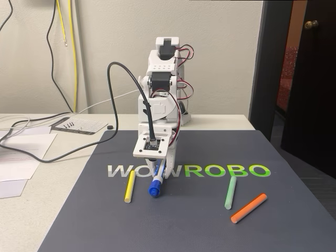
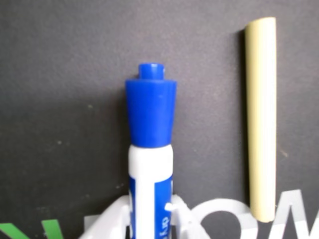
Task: Pick up the blue marker.
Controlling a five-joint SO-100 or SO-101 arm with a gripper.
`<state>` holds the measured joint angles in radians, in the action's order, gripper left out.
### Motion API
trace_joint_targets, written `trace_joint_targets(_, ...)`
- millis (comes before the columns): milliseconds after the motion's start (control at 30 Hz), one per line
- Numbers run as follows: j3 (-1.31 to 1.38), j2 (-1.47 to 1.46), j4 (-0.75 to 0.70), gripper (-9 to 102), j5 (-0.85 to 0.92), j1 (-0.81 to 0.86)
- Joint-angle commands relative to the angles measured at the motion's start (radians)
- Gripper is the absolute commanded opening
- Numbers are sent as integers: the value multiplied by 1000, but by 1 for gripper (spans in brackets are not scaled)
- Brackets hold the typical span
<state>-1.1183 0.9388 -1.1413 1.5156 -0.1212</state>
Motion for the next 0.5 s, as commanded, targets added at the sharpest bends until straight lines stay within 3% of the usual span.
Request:
trace_joint_targets(0, 28, 6, -5, 6, -8, 2)
trace_joint_targets(467, 28, 71, -60, 5, -133, -15)
